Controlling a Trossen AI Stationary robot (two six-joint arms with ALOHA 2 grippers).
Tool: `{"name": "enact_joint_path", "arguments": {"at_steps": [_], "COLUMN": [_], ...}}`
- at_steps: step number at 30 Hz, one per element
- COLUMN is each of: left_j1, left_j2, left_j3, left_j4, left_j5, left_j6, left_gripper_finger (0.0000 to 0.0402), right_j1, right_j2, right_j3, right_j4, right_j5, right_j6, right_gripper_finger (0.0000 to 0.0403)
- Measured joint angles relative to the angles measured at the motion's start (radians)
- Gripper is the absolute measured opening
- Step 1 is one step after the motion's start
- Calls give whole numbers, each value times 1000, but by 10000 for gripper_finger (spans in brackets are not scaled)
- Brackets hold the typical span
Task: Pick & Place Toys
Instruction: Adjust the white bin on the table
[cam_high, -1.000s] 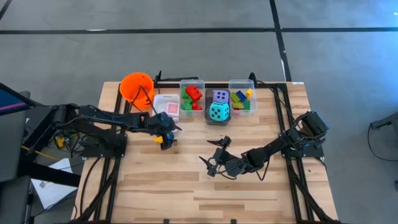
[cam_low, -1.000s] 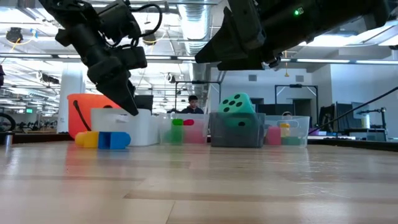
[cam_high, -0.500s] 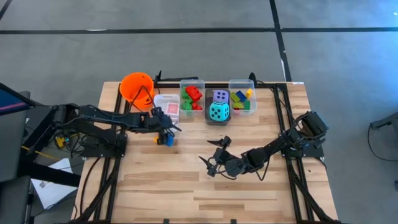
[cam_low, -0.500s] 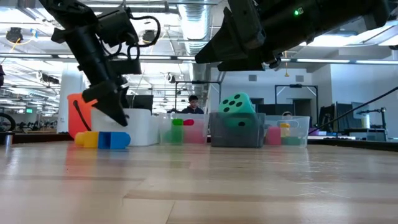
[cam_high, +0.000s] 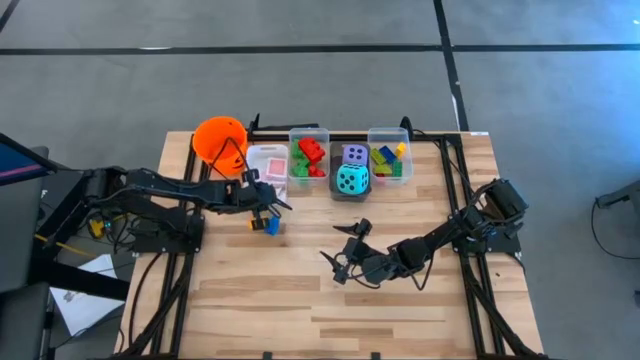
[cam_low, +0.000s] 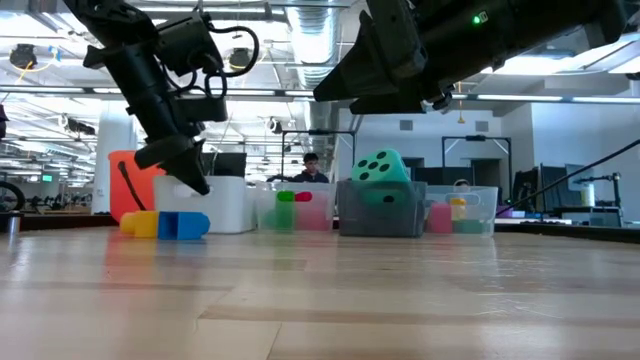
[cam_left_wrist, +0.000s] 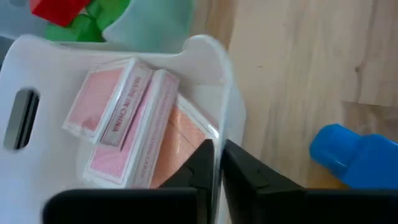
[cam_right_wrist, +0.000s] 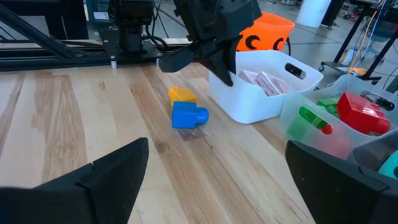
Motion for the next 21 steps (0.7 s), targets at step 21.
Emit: {"name": "enact_joint_path", "arguments": {"at_steps": [21], "left_j1": [154], "left_j2": [0], "left_j3": [0], "left_j4": [164], "left_j5": [63], "left_j6": [82], "left_gripper_finger": [1], "right_j1": [0], "right_j2": [0], "right_j3": [0], "right_j4": [1], "right_j5": [0], "right_j6": [-1], "right_gripper_finger": [372]}}
